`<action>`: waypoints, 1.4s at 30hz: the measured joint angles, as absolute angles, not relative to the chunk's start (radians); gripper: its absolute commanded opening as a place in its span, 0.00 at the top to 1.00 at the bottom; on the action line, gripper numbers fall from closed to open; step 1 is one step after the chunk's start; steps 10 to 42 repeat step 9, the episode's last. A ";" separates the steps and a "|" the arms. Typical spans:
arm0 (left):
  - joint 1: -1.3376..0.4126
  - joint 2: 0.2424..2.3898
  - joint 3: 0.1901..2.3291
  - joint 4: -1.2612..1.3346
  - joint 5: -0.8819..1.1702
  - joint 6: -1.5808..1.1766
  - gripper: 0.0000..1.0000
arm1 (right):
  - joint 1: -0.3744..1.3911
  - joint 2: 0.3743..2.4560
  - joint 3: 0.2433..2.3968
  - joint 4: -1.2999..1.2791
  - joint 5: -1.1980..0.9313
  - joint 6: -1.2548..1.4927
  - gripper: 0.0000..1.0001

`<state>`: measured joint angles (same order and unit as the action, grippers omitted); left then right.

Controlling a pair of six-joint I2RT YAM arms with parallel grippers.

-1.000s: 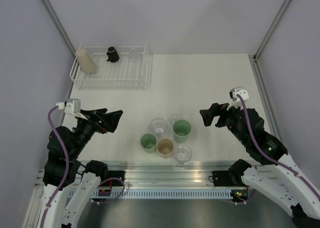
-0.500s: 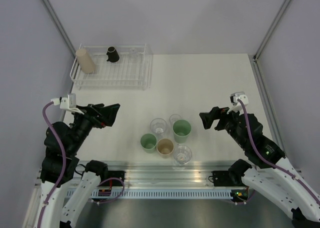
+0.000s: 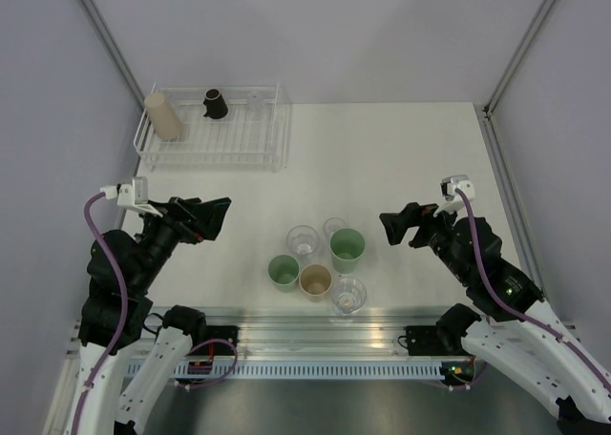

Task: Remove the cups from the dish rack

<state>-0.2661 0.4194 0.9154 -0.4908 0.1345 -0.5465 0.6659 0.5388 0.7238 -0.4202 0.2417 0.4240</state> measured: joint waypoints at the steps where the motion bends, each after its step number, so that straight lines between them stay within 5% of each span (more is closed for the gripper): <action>1: -0.266 0.419 0.913 -0.491 0.134 -0.546 0.00 | 0.666 0.539 0.724 -0.419 0.242 0.425 0.02; 42: -0.266 0.419 0.899 -0.490 0.142 -0.547 0.00 | 0.666 0.538 0.724 -0.418 0.241 0.426 0.02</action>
